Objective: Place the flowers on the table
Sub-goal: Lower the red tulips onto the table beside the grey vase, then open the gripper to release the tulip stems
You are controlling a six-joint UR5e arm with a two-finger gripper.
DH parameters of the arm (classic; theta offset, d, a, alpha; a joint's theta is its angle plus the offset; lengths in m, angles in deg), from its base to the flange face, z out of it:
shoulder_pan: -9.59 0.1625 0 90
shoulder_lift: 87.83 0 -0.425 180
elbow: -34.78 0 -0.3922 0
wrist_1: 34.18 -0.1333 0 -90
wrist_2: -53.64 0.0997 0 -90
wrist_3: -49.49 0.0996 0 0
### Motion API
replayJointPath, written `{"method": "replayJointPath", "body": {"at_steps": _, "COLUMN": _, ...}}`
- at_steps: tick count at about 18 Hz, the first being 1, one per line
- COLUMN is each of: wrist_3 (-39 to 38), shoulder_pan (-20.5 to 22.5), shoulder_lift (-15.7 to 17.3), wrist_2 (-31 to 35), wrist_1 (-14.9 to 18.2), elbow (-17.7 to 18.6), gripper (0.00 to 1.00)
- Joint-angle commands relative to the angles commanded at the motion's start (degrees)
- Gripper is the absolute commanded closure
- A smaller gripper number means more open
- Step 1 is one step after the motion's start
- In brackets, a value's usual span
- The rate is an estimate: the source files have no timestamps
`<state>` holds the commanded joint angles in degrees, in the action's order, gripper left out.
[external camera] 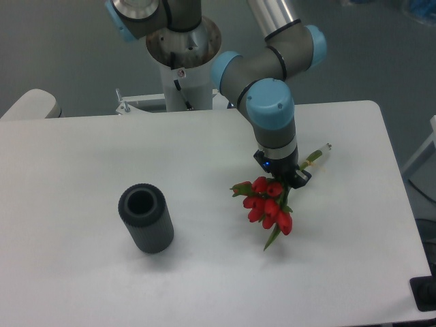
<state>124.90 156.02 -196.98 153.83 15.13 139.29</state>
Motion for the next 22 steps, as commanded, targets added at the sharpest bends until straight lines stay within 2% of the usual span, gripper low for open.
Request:
{"method": "replayJointPath", "body": {"at_steps": 6, "wrist_3": -0.1, "shoulder_pan": -2.0, "shoulder_lift": -3.2, "wrist_2": 0.0, "wrist_1": -0.1, "elbow": -0.4, "gripper": 0.68}}
{"method": "replayJointPath", "body": {"at_steps": 12, "wrist_3": -0.2, "shoulder_pan": -3.3, "shoulder_lift": -4.7, "wrist_2": 0.0, "wrist_1": -0.2, "elbow": -0.8, "gripper": 0.68}}
{"method": "replayJointPath", "body": {"at_steps": 13, "wrist_3": -0.2, "shoulder_pan": -3.3, "shoulder_lift": -4.7, "wrist_2": 0.0, "wrist_1": -0.2, "elbow": -0.8, "gripper": 0.64}}
{"method": "replayJointPath", "body": {"at_steps": 14, "wrist_3": -0.2, "shoulder_pan": -3.4, "shoulder_lift": -4.8, "wrist_2": 0.0, "wrist_1": -0.2, "elbow": -1.0, "gripper": 0.53}}
{"method": "replayJointPath", "body": {"at_steps": 15, "wrist_3": -0.3, "shoulder_pan": -3.4, "shoulder_lift": -4.7, "wrist_2": 0.0, "wrist_1": -0.3, "elbow": -1.4, "gripper": 0.24}}
{"method": "replayJointPath", "body": {"at_steps": 16, "wrist_3": -0.1, "shoulder_pan": -3.3, "shoulder_lift": -4.3, "wrist_2": 0.0, "wrist_1": -0.4, "elbow": -2.0, "gripper": 0.0}}
{"method": "replayJointPath", "body": {"at_steps": 18, "wrist_3": -0.3, "shoulder_pan": -3.3, "shoulder_lift": -3.3, "wrist_2": -0.1, "wrist_1": -0.9, "elbow": -2.8, "gripper": 0.0}}
{"method": "replayJointPath", "body": {"at_steps": 19, "wrist_3": -1.4, "shoulder_pan": -2.8, "shoulder_lift": -1.0, "wrist_2": -0.4, "wrist_1": -0.8, "elbow": -8.6, "gripper": 0.0}}
{"method": "replayJointPath", "body": {"at_steps": 22, "wrist_3": -1.4, "shoulder_pan": -2.6, "shoulder_lift": -0.8, "wrist_2": -0.8, "wrist_1": -0.6, "elbow": -12.8, "gripper": 0.0}}
